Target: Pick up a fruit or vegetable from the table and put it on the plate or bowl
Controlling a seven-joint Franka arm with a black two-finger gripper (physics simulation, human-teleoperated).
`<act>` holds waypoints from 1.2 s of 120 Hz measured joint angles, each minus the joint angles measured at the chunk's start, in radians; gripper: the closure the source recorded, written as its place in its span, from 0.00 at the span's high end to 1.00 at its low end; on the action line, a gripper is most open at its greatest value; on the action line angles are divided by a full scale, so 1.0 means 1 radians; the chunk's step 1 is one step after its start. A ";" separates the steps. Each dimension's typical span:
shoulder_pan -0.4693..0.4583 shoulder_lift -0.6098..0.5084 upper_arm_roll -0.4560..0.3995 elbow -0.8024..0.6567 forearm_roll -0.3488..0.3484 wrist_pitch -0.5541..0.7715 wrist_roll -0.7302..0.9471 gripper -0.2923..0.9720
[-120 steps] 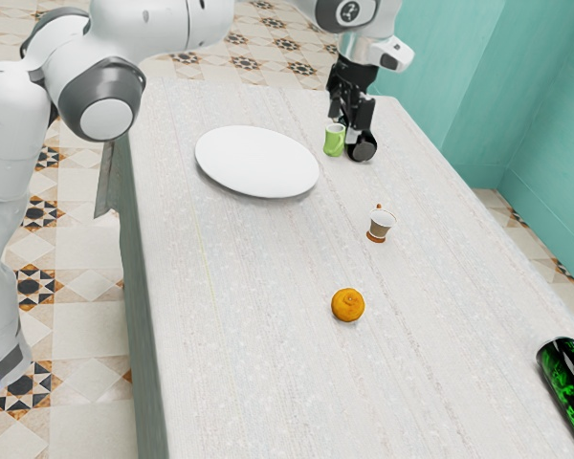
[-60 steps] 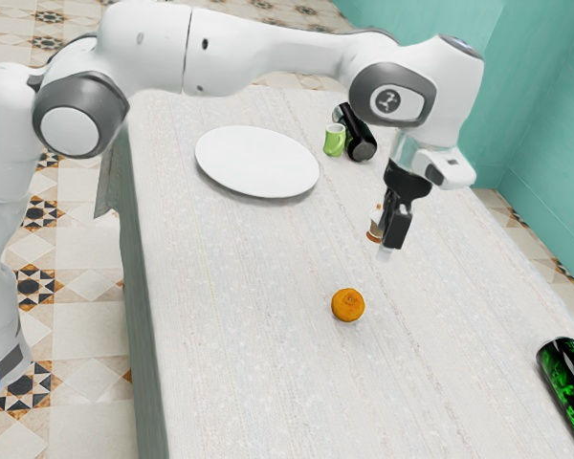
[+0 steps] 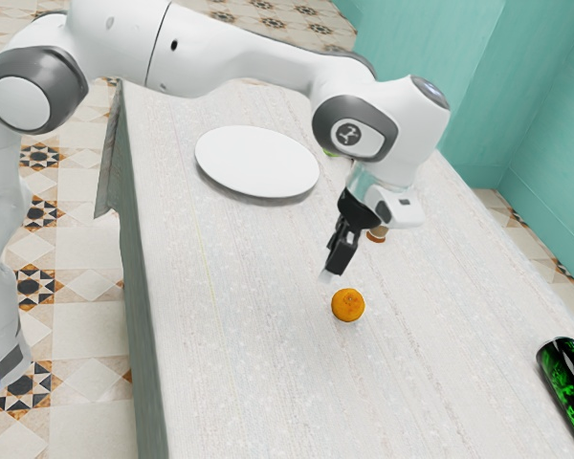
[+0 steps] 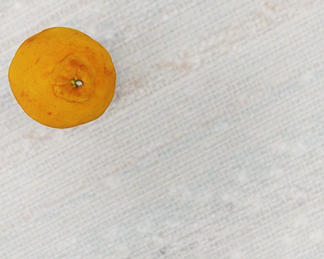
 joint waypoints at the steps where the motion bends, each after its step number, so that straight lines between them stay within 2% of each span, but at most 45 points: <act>1: 0.000 0.000 0.000 -0.001 0.001 0.001 0.000 0.77; 22: 0.008 0.024 0.036 0.014 0.010 0.042 -0.001 0.77; 36: 0.006 0.142 0.048 0.165 0.013 0.043 -0.001 0.77; 58: 0.006 0.237 0.052 0.287 0.013 0.021 -0.001 0.77; 100: 0.011 0.304 0.054 0.321 0.006 -0.002 0.000 0.77; 144: 0.018 0.318 0.067 0.275 -0.018 -0.013 0.003 0.77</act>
